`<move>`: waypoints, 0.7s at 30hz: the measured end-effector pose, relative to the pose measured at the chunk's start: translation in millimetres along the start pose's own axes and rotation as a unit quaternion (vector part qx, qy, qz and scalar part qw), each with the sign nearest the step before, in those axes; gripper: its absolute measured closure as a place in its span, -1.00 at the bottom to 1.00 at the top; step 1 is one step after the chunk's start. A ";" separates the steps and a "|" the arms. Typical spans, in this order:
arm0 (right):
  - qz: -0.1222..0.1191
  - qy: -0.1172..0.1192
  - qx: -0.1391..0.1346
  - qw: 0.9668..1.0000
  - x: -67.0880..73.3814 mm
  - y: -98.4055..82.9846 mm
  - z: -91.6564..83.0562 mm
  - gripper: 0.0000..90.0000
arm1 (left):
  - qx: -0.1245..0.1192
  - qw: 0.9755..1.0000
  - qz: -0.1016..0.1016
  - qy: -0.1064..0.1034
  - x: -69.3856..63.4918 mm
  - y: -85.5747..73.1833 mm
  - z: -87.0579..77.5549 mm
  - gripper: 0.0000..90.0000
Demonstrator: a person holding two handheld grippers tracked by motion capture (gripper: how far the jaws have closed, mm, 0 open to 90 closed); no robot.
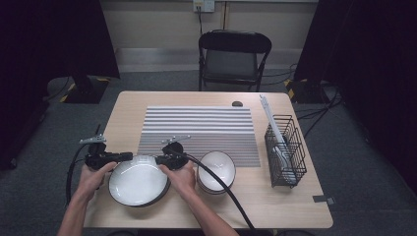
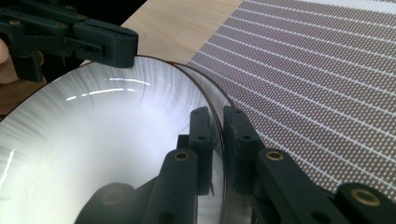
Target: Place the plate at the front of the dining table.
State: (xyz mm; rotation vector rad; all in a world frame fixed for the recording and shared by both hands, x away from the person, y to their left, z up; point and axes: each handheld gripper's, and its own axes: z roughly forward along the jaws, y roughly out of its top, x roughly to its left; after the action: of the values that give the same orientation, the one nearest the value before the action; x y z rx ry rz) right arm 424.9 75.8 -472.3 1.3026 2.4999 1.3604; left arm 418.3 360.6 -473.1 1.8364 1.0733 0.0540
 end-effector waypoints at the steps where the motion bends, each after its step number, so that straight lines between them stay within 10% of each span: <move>1: -0.002 0.002 0.001 1.000 -0.7 -0.3 0.4 0.83 | 0.000 1.000 0.000 -0.001 0.2 0.1 0.0 0.89; 21: -0.006 0.011 -0.016 1.000 -4.5 1.0 -1.4 0.89 | -0.005 1.000 0.000 0.005 -0.6 2.5 0.4 0.87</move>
State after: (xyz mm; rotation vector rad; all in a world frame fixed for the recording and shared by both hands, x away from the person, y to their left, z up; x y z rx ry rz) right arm 428.0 72.1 -472.3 1.2706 2.4851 1.4132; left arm 419.7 359.6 -471.2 1.8279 1.0789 0.0692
